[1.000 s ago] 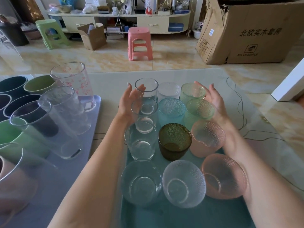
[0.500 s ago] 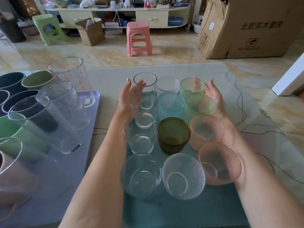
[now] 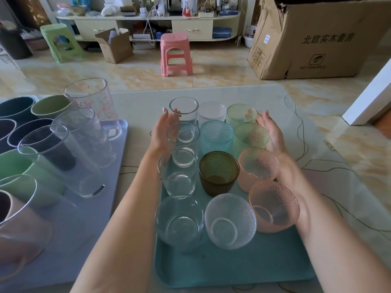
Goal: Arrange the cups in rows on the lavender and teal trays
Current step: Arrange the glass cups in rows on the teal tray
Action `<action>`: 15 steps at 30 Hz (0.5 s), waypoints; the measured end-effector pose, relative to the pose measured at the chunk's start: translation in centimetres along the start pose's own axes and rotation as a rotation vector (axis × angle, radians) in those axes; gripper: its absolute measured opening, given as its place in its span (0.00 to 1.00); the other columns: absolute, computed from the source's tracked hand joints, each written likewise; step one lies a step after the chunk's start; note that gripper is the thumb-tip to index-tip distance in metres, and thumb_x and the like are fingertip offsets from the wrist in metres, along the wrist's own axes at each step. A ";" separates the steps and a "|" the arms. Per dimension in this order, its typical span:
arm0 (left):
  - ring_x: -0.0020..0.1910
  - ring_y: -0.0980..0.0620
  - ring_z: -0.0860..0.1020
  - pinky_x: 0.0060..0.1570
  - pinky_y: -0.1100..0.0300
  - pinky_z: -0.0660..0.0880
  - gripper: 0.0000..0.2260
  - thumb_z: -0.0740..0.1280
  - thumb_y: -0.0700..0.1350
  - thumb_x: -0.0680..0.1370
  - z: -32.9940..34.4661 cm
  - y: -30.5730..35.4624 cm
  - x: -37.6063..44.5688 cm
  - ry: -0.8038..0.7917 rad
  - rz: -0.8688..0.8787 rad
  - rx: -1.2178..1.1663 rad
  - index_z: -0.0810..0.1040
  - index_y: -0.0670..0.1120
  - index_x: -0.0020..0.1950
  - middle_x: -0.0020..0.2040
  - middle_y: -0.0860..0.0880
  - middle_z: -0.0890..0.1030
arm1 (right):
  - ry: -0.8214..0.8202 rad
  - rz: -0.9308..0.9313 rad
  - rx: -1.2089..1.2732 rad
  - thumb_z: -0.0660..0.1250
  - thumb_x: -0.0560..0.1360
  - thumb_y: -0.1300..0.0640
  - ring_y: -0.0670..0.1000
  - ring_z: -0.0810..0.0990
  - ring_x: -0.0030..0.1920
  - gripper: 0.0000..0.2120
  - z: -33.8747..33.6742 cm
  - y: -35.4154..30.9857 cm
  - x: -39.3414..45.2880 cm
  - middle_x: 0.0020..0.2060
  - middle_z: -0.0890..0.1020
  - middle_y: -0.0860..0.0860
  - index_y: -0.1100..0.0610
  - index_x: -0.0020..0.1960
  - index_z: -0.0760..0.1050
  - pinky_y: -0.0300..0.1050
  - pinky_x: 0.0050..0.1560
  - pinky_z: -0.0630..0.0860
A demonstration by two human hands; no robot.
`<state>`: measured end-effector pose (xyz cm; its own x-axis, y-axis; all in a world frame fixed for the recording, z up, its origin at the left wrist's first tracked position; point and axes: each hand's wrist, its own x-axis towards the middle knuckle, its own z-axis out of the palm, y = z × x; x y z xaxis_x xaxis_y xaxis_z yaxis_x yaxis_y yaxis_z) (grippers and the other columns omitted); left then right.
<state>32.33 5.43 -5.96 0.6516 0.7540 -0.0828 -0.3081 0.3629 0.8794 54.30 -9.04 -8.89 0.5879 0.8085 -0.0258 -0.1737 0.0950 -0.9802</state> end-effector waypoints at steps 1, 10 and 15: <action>0.29 0.61 0.79 0.39 0.66 0.73 0.20 0.45 0.51 0.83 0.1 0.0 -0.1 -0.004 0.005 -0.005 0.71 0.42 0.43 0.29 0.58 0.81 | 0.004 -0.001 -0.013 0.65 0.61 0.25 0.55 0.66 0.71 0.46 0.1 -0.2 -0.3 0.69 0.71 0.52 0.52 0.69 0.70 0.60 0.73 0.57; 0.34 0.58 0.77 0.41 0.65 0.71 0.20 0.47 0.50 0.83 -0.2 -0.3 0.2 0.054 0.005 0.008 0.72 0.42 0.43 0.30 0.57 0.80 | 0.074 -0.026 -0.007 0.64 0.63 0.26 0.56 0.67 0.70 0.43 0.6 -0.9 -1.8 0.69 0.72 0.52 0.53 0.69 0.70 0.59 0.73 0.59; 0.30 0.59 0.79 0.31 0.68 0.75 0.19 0.47 0.52 0.83 -0.3 -0.4 -0.4 0.103 0.000 0.003 0.73 0.45 0.46 0.34 0.54 0.78 | 0.049 0.044 0.145 0.48 0.80 0.42 0.50 0.75 0.61 0.27 1.2 -1.7 -3.7 0.70 0.68 0.49 0.55 0.73 0.62 0.43 0.48 0.81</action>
<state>32.03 5.14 -6.40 0.5771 0.8062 -0.1305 -0.3060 0.3615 0.8807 51.50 -11.47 -6.90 0.6145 0.7847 -0.0813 -0.3103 0.1457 -0.9394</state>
